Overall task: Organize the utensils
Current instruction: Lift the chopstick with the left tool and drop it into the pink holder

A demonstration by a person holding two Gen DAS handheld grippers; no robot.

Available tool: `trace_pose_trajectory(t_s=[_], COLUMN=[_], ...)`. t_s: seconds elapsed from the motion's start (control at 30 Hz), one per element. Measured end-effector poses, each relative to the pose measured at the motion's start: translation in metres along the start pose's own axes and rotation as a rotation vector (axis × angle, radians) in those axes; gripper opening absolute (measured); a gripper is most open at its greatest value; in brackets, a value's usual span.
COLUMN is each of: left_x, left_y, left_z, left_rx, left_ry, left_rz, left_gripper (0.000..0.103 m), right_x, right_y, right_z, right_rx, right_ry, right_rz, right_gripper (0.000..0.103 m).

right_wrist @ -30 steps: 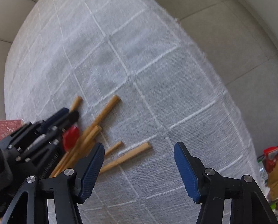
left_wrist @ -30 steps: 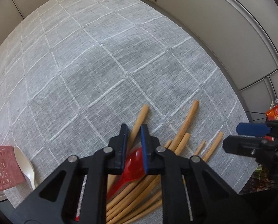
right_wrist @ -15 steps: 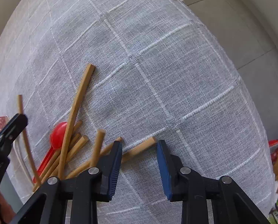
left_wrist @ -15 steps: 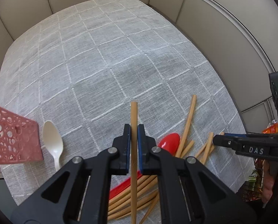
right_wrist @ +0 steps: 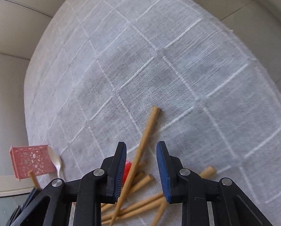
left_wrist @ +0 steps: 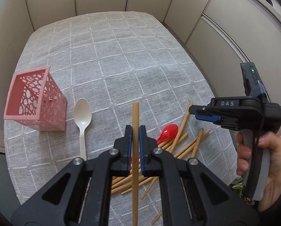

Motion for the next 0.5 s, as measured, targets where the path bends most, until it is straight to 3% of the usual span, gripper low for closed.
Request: trace_pose_trajectory(t_s=[0.33, 0.4, 0.43, 0.5], left_x=[-0.027, -0.030, -0.030, -0.031], left_y=[-0.001, -0.001, -0.001, -0.001], left_z=[0.004, 0.007, 0.009, 0.012], left_rx=[0.014, 0.021, 0.026, 0.037], left_ry=[0.056, 0.059, 0.060, 0.069], left_rz=[0.032, 0.036, 0.036, 0.032], left_gripper=[0.008, 0.008, 0.008, 0.008], right_x=[-0.015, -0.018, -0.021, -0.022], right_y=[0.004, 0.004, 0.004, 0.005], right_z=[-0.023, -0.024, -0.025, -0.027], right_rx=[0.068, 0.087, 0.094, 0.105], right_ry=[-0.252, -0.282, -0.284, -0.277], right_rz=[0.115, 0.122, 0.121, 0.100], right_gripper=[0.031, 0.027, 0.017, 0.013])
Point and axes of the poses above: each gripper's, at about its wrist camera, not at the fingertips, and z roughly against the way its jaws point, x to its right, y to its top, the point moved 10 cm from there along -z, roughly the way its jaws point, and after that the axes turned 2 degrees about z, right-handed, at the moved point
